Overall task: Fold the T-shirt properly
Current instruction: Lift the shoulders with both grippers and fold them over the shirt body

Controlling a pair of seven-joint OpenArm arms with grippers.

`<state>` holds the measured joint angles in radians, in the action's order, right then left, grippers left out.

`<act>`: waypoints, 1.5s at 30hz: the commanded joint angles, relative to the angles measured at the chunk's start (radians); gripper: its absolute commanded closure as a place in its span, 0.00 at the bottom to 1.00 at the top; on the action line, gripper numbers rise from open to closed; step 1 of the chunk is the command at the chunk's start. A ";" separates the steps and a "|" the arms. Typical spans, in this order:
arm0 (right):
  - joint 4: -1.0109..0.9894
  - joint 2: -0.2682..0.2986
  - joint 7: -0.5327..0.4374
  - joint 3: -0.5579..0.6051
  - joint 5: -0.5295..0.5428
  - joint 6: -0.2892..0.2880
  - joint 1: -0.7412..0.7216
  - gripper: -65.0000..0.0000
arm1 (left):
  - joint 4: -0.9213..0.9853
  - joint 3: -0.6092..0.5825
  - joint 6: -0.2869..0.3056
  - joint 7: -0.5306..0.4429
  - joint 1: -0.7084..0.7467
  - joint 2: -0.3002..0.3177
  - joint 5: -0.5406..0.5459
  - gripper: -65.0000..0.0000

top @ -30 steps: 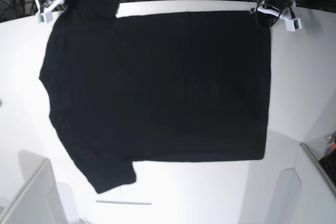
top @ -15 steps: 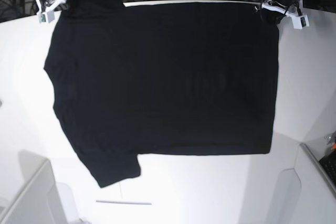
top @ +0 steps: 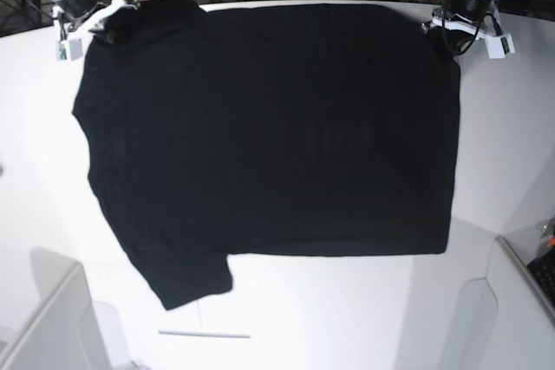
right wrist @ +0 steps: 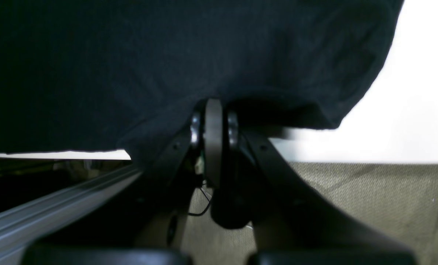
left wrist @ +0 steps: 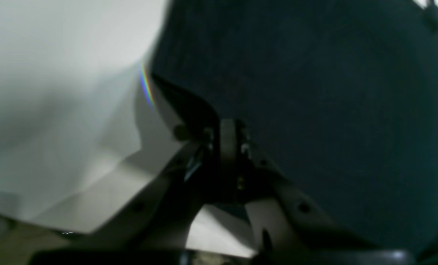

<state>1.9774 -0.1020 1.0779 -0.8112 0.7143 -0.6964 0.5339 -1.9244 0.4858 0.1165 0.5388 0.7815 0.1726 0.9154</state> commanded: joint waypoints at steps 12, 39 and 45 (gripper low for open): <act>0.020 0.011 0.091 0.002 0.017 0.016 -0.176 1.00 | -0.010 0.011 0.001 -0.015 -0.043 0.023 0.017 1.00; -0.134 0.055 0.146 0.010 -0.040 0.188 -0.486 1.00 | 0.122 -0.002 -0.137 -0.015 -0.308 0.026 0.017 1.00; -0.200 0.063 0.149 0.011 -0.040 0.195 -0.541 1.00 | 0.124 0.000 -0.137 -0.015 -0.327 0.032 0.017 1.00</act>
<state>1.7611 -0.0498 1.2465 -0.8009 0.6529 -0.5045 0.0078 -1.7844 0.4789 -0.0269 0.5430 0.4622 0.1894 0.9218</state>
